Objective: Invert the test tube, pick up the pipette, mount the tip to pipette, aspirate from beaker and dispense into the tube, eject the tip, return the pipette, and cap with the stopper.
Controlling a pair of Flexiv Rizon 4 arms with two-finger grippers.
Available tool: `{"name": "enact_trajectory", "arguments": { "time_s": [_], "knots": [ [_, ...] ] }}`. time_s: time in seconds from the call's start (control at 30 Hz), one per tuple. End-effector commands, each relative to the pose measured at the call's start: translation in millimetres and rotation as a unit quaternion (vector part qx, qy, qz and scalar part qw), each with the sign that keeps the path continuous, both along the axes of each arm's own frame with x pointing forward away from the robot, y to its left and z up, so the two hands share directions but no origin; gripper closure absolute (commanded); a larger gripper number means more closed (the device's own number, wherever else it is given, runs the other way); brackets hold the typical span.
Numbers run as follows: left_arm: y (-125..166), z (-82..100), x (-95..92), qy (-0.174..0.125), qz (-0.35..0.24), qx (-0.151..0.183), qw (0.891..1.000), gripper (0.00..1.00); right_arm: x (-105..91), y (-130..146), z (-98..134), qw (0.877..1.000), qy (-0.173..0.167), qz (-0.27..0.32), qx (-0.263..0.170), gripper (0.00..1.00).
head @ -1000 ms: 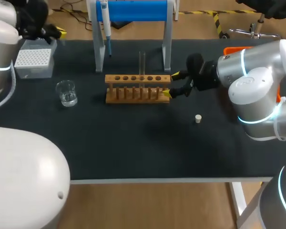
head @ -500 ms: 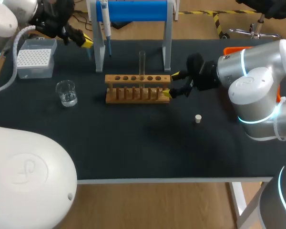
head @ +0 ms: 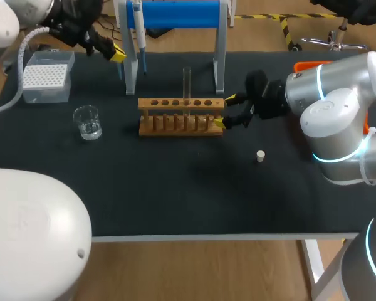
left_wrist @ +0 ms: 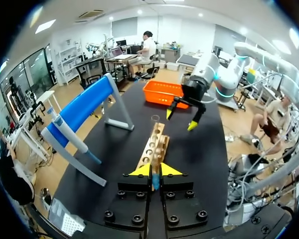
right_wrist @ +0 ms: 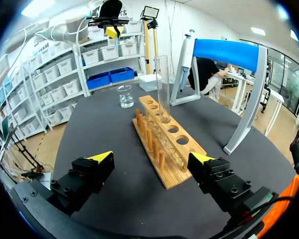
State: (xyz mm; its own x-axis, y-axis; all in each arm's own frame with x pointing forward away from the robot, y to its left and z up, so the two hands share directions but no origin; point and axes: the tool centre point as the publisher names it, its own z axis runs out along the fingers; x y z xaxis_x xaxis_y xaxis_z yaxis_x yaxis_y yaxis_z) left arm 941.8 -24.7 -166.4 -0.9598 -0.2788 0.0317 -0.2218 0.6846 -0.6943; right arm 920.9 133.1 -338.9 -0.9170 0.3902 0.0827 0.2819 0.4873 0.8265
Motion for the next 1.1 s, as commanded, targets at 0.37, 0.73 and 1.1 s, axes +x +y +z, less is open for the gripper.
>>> {"name": "enact_trajectory", "arguments": {
  "time_s": [0.37, 0.73, 1.1],
  "knots": [
    [-30, 14.1, -17.2, 0.012, -0.022, 0.001, 1.0, 1.0, 0.5, -1, 1, 1.0, 0.002, 0.002, 0.0, 0.0],
    [-86, 27.2, -49.4, 0.009, 0.014, 0.007, 1.0, 1.0, 0.5, -1, 1, 1.0, 0.002, 0.002, 0.0, 0.0],
    [-124, 30.0, -72.9, 0.005, 0.043, 0.003, 0.999, 1.0, 0.5, -1, 1, 1.0, 0.002, 0.002, 0.0, 0.0]
  ]
}}
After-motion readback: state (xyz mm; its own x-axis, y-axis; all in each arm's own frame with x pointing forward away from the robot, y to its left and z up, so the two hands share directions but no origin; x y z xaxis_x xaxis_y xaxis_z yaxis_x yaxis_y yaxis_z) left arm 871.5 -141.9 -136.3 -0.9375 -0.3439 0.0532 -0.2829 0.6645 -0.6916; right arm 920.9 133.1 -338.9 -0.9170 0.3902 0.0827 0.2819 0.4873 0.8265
